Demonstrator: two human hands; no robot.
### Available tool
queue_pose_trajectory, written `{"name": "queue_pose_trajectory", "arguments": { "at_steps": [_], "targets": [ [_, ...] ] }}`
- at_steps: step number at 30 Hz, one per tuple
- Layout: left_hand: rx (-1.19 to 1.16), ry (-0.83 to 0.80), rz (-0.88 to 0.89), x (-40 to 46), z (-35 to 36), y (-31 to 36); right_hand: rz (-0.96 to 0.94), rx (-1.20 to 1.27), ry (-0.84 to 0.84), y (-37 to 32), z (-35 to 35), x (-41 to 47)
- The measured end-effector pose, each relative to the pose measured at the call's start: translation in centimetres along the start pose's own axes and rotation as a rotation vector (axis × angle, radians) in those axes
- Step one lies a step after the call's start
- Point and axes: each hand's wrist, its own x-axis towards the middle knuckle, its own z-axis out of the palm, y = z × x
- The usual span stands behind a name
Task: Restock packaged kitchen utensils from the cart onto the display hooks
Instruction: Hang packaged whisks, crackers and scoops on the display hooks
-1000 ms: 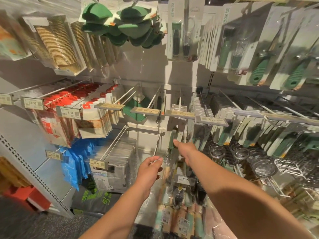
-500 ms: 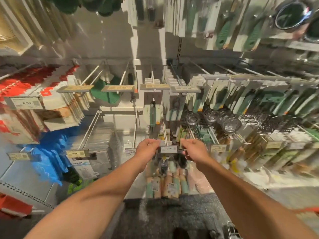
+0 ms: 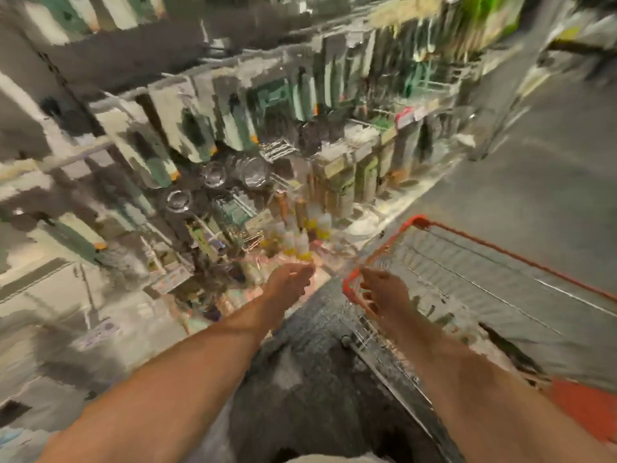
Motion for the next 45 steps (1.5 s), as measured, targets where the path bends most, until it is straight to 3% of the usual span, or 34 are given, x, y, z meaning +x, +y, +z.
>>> {"name": "queue_pose_trajectory", "arguments": {
  "at_steps": [8,15,19,27,34,39,45],
  "targets": [
    [0.219,-0.175,-0.076,1.9,16.2,-0.1,0.272,0.033,0.198,10.5,-16.2,3.0],
    [0.434,-0.262,-0.069,3.7,23.8,-1.0,0.457,0.171,0.313,16.6,-23.2,5.0],
    [0.559,-0.287,-0.058,5.5,25.5,-1.3,0.474,0.216,0.358,18.5,-23.8,5.5],
    [0.827,-0.514,0.025,10.1,28.3,-0.8,0.641,0.342,0.499,20.6,-24.5,5.0],
    [0.995,-0.717,0.045,11.4,30.1,-1.7,0.676,0.398,0.593,21.1,-23.3,4.9],
    [0.968,-0.711,-0.034,12.6,30.0,-3.7,0.679,0.362,0.479,22.0,-22.1,7.7],
    [0.990,-0.583,-0.106,15.4,31.2,-6.7,0.732,0.203,0.276,25.1,-19.4,12.5]
  ]
}}
